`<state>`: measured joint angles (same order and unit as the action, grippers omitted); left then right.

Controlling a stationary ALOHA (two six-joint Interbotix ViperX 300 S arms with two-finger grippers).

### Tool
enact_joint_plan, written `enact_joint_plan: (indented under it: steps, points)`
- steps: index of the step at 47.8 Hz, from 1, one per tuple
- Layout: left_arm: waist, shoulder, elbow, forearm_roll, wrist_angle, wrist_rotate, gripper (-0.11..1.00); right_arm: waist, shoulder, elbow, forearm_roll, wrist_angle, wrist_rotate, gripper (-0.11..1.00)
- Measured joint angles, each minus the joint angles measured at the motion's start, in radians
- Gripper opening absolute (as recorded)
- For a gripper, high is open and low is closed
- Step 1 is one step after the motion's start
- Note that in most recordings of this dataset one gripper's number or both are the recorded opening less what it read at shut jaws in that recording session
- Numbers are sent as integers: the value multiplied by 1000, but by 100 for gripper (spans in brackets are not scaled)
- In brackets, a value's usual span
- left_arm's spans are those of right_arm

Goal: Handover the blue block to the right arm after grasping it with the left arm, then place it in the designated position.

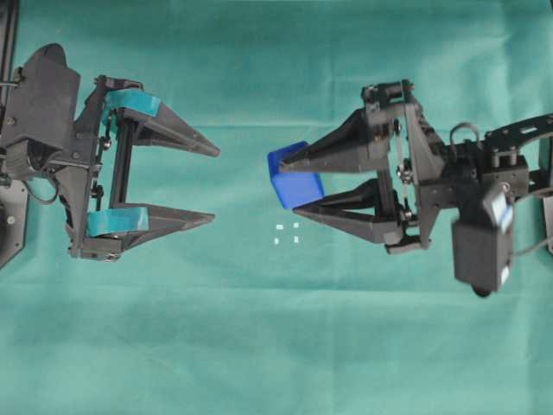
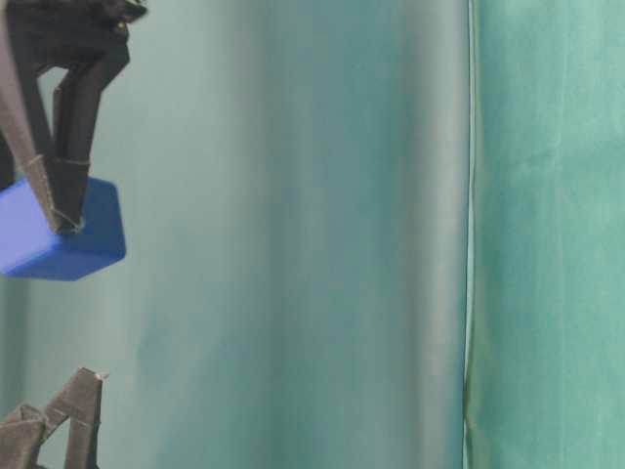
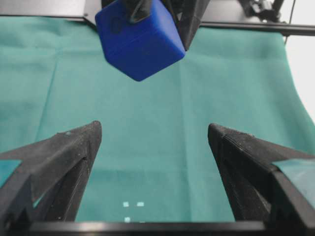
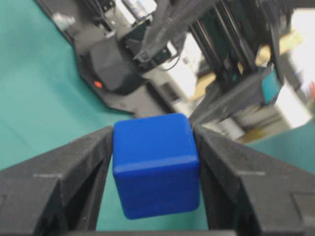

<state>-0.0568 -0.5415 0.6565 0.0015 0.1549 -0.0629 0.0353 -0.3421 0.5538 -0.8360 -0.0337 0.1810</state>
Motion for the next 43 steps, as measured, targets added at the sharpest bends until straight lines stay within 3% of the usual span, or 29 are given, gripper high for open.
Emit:
enact_joint_plan:
  steps: [20,30,43]
  points:
    - [0,2,2,0,0,2,100,2,-6,0,25,40,471,56]
    - [0,2,0,0,0,2,100,2,-20,0,25,40,591,56]
    - [0,2,0,0,0,2,100,2,-21,0,25,51,614,56]
